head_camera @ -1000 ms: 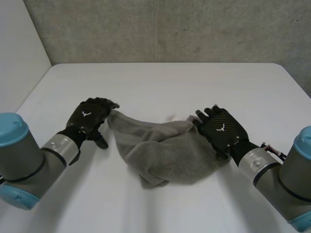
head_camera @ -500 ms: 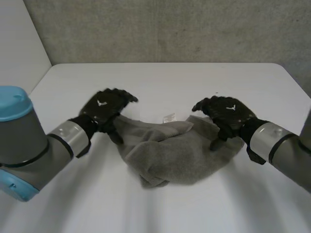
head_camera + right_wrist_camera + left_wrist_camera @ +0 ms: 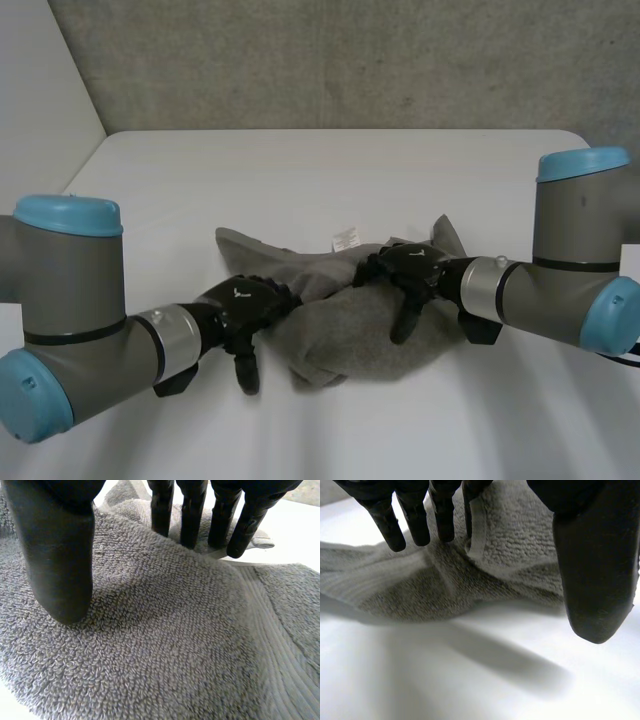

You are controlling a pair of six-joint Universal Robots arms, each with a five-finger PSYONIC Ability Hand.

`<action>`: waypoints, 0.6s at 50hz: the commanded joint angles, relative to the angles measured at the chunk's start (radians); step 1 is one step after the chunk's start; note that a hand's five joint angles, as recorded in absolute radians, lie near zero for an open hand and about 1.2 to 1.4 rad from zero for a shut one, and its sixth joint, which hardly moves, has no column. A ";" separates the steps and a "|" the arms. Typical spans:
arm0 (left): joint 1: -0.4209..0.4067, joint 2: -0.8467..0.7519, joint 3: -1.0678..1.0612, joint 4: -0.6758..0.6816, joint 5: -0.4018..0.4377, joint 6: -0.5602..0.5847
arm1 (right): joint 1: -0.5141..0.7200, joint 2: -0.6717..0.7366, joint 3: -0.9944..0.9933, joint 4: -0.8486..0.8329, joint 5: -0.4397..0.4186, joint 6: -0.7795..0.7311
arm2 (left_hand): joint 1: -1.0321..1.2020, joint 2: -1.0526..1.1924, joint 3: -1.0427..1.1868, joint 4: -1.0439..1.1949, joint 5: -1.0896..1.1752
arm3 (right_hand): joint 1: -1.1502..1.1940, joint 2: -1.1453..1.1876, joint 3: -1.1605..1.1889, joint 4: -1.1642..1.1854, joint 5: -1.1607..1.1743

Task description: Fold the towel.

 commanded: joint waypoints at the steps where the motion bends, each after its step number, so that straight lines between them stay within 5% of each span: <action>1: 0.004 0.000 -0.020 0.003 -0.001 0.007 | 0.008 0.004 0.019 0.000 0.009 -0.059 | -0.062 -0.017 -0.042 -0.056 -0.008 | 0.577 0.581 -0.051 -0.078 0.545; 4: 0.002 0.002 -0.020 0.005 0.000 0.007 | -0.006 -0.013 0.064 0.003 0.006 -0.090 | -0.065 -0.020 -0.042 -0.056 -0.011 | 0.874 0.879 -0.051 -0.078 0.842; 17: -0.022 0.004 0.006 0.031 0.000 0.002 | -0.213 -0.333 0.437 -0.061 -0.039 -0.265 | -0.083 -0.037 -0.042 -0.056 -0.029 | 0.875 0.879 -0.051 -0.078 0.842; 30: -0.119 -0.003 0.038 0.132 0.002 0.002 | -0.254 -0.429 0.637 -0.115 -0.134 -0.278 | -0.080 -0.034 -0.042 -0.056 -0.026 | 0.875 0.879 -0.051 -0.078 0.842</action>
